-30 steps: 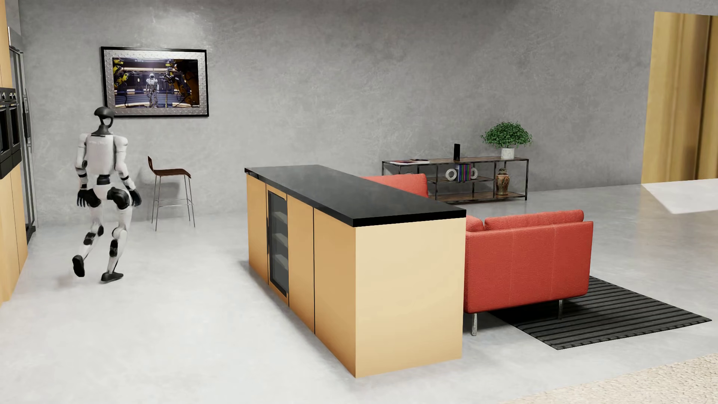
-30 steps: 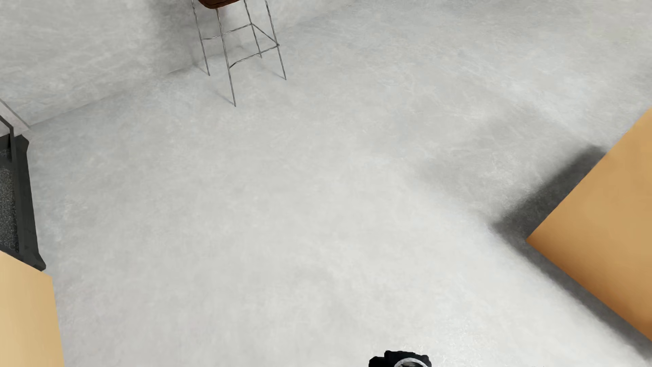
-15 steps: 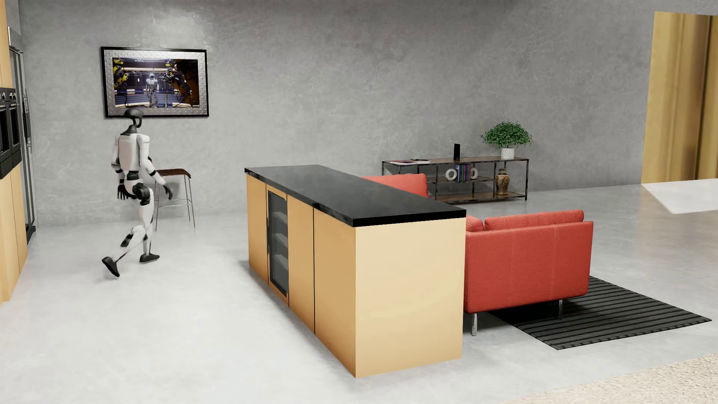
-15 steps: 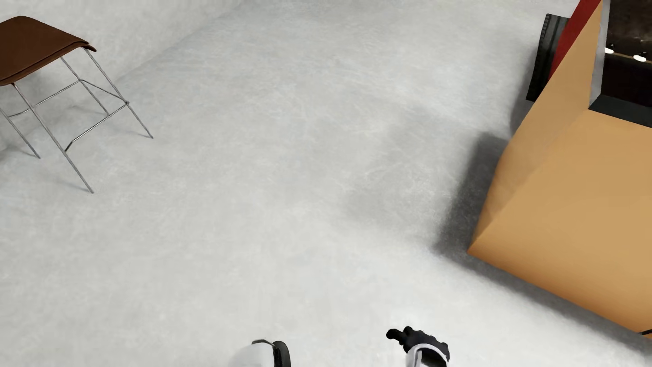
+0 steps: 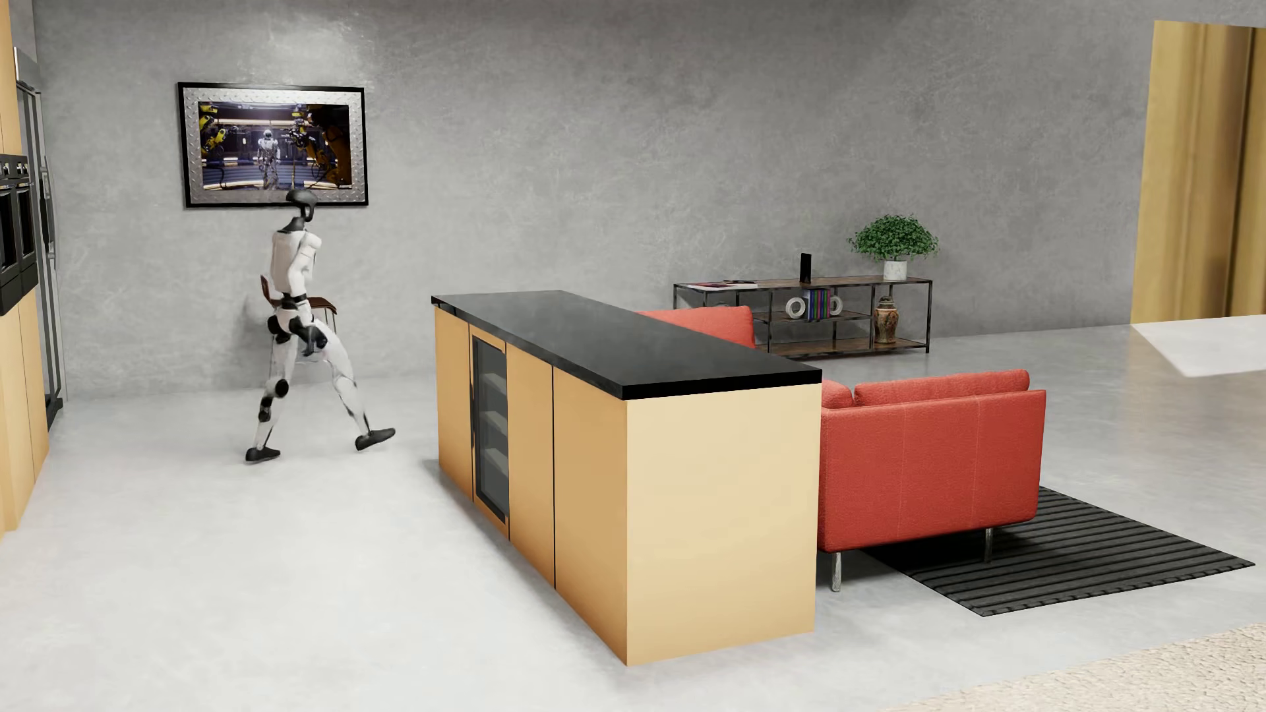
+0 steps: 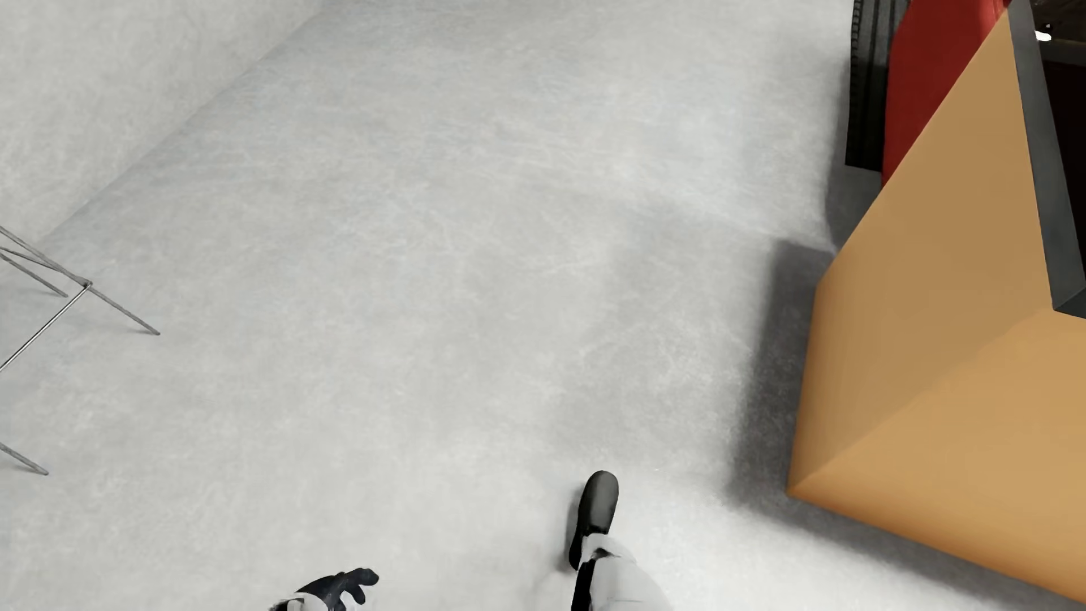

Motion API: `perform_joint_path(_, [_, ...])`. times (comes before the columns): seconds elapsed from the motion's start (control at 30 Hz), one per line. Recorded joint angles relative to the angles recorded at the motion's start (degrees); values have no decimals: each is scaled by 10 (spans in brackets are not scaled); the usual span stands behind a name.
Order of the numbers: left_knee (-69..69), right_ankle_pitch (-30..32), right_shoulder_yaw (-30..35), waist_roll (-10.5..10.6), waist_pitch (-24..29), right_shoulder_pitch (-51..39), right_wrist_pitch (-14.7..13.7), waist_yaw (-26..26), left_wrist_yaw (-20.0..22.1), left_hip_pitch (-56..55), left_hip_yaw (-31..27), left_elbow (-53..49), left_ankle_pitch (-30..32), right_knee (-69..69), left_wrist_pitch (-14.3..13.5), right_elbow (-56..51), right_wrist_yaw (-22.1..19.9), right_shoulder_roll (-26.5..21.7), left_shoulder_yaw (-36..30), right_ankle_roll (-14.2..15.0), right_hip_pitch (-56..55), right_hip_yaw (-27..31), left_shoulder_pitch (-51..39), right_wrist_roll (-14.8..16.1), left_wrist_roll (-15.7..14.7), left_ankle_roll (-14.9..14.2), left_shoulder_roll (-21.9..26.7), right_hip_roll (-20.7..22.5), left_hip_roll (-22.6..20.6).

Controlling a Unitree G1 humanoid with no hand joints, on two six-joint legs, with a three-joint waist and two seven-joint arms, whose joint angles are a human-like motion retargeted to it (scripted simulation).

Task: Circle the counter

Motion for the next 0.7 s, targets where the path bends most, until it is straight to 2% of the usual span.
perform_joint_path(0.03, [-8, 28, 30, 3, 0, -11, -11, -2, 9, 27, 4, -14, -7, 28, -9, 4, 14, -13, -3, -32, -6, 1, 3, -52, -2, -6, -3, -3, -2])
perform_joint_path(0.07, [-15, 27, 40, 6, -1, -16, -19, -4, 12, 53, 0, -29, -7, 66, -17, -7, 4, -15, -9, -65, -3, -27, 7, -91, -7, -14, -6, -20, -1])
perform_joint_path(0.1, [-17, 42, 20, 10, -3, -11, -16, -7, 9, 73, -14, -44, 2, 100, -26, -34, -19, -1, -18, -103, 9, -69, 11, -98, -19, -20, -9, -44, 3])
perform_joint_path(0.13, [-6, 83, -14, 16, -5, -5, -7, -12, 6, 92, -29, -61, 24, 126, -35, -64, -44, 21, -25, -137, 22, -91, 21, -79, -36, -18, -10, -59, 11])
perform_joint_path(0.17, [17, 59, -46, 27, -6, -12, -1, -16, 3, 103, -35, -83, 50, 165, -39, -79, -59, 44, -25, -139, 29, -96, 41, -38, -53, -16, -7, -58, 28])
perform_joint_path(0.2, [72, 23, -75, 40, -5, -33, 2, -18, 4, 95, -39, -106, 86, 201, -34, -78, -68, 57, -20, -137, 35, -97, 67, 14, -65, -1, -7, -49, 47])
perform_joint_path(0.23, [147, -3, -85, 54, -4, -64, 7, -18, 7, 69, -28, -124, 139, 214, -21, -53, -52, 55, -10, -135, 47, -99, 96, 45, -72, 24, -9, -30, 76])
perform_joint_path(0.27, [236, -15, -71, 67, -4, -106, 19, -16, 5, 37, -14, -135, 189, 205, -9, -10, -20, 37, 1, -132, 67, -97, 123, 41, -74, 39, -15, -2, 112])
perform_joint_path(0.3, [318, -23, -31, 79, -3, -152, 26, -11, -6, -4, -11, -140, 247, 186, -2, 39, 9, 9, 6, -130, 90, -90, 148, -5, -71, 62, -20, 28, 141])
perform_joint_path(0.33, [374, -29, 38, 89, -3, -200, 8, -5, -13, -53, -40, -133, 268, 166, 5, 80, 54, -22, 7, -127, 113, -79, 164, -87, -66, 48, -25, 55, 135])
perform_joint_path(0.37, [400, -34, 108, 95, -3, -247, -31, -1, -23, -100, -73, -125, 223, 145, 7, 97, 78, -50, 7, -125, 135, -66, 176, -178, -56, 33, -27, 77, 109])
perform_joint_path(0.4, [398, -40, 146, 99, -6, -288, -66, 2, -34, -137, -84, -117, 157, 128, 9, 91, 77, -64, 9, -122, 153, -53, 186, -239, -45, 40, -24, 96, 105])
perform_joint_path(0.43, [369, -44, 152, 103, -9, -317, -83, 5, -39, -164, -64, -109, 122, 107, 10, 71, 57, -66, 14, -120, 174, -39, 191, -264, -42, 63, -20, 114, 124])
perform_joint_path(0.47, [313, -47, 128, 107, -12, -338, -88, 9, -37, -180, -34, -102, 105, 82, 12, 41, 23, -54, 21, -117, 198, -24, 197, -244, -41, 70, -17, 131, 146])
perform_joint_path(0.5, [235, -48, 88, 112, -15, -352, -92, 14, -36, -192, 3, -97, 101, 57, 13, 6, -12, -34, 26, -114, 220, -8, 200, -184, -40, 88, -16, 145, 160])
perform_joint_path(0.53, [145, -55, 53, 116, -16, -364, -97, 19, -35, -202, 33, -93, 106, 42, 11, -25, -37, -16, 30, -111, 238, 8, 201, -109, -38, 102, -15, 156, 156])
perform_joint_path(0.57, [69, -67, 34, 118, -15, -372, -111, 23, -32, -218, 48, -93, 123, 38, 10, -55, -55, -5, 35, -108, 252, 23, 200, -35, -42, 82, -17, 163, 139])
perform_joint_path(0.6, [18, -82, 32, 118, -13, -375, -123, 27, -30, -240, 39, -94, 152, 40, 7, -77, -63, -2, 38, -105, 266, 36, 200, 21, -44, 60, -19, 168, 110])
perform_joint_path(0.63, [-13, -100, 40, 117, -11, -374, -127, 27, -29, -261, 33, -95, 189, 45, 3, -94, -72, -8, 34, -103, 281, 44, 199, 52, -42, 45, -20, 171, 85])
perform_joint_path(0.67, [-24, -119, 52, 117, -11, -365, -126, 25, -29, -272, 84, -97, 207, 51, 0, -108, -83, -19, 29, -100, 298, 42, 195, 60, -38, 52, -20, 173, 81])
perform_joint_path(0.7, [-23, -138, 68, 117, -13, -350, -115, 21, -30, -266, 171, -100, 192, 60, 1, -115, -84, -34, 24, -99, 316, 37, 191, 42, -35, 57, -20, 178, 89])
